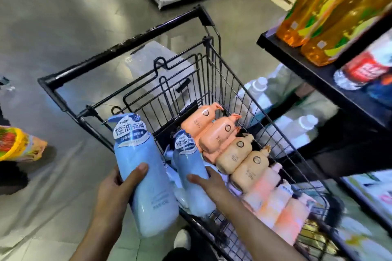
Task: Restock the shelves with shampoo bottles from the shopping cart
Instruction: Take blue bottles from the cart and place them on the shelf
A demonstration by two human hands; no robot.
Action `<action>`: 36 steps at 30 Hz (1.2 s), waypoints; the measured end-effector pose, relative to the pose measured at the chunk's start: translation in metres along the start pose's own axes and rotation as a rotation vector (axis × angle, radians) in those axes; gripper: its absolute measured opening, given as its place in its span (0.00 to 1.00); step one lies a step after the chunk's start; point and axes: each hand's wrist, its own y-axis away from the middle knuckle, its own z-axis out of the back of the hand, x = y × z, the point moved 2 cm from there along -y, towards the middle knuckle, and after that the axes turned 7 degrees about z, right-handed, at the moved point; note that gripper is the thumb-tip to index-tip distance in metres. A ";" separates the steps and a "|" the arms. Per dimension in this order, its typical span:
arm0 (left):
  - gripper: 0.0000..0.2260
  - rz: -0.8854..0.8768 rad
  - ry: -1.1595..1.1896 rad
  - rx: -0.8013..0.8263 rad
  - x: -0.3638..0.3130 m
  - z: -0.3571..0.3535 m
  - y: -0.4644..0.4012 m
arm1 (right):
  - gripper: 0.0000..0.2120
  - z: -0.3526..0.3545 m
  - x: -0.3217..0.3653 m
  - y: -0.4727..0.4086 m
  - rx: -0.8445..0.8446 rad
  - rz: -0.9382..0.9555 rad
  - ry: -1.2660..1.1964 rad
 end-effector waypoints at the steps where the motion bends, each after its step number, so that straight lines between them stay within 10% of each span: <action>1: 0.26 -0.016 -0.025 0.038 -0.002 -0.010 0.000 | 0.28 0.013 0.003 0.014 -0.018 0.020 -0.081; 12: 0.06 -0.196 -0.285 0.477 -0.011 -0.169 0.081 | 0.34 0.160 -0.022 0.191 -0.398 0.167 -0.464; 16: 0.24 -0.259 -0.330 0.713 0.001 -0.223 0.141 | 0.32 0.202 -0.056 0.270 -0.597 0.259 -0.580; 31: 0.18 -0.245 -0.340 1.157 0.141 -0.401 0.447 | 0.38 0.344 -0.253 0.567 -1.108 0.385 -0.643; 36: 0.33 -0.210 -0.379 1.264 0.190 -0.452 0.524 | 0.39 0.378 -0.305 0.639 -1.189 0.414 -0.668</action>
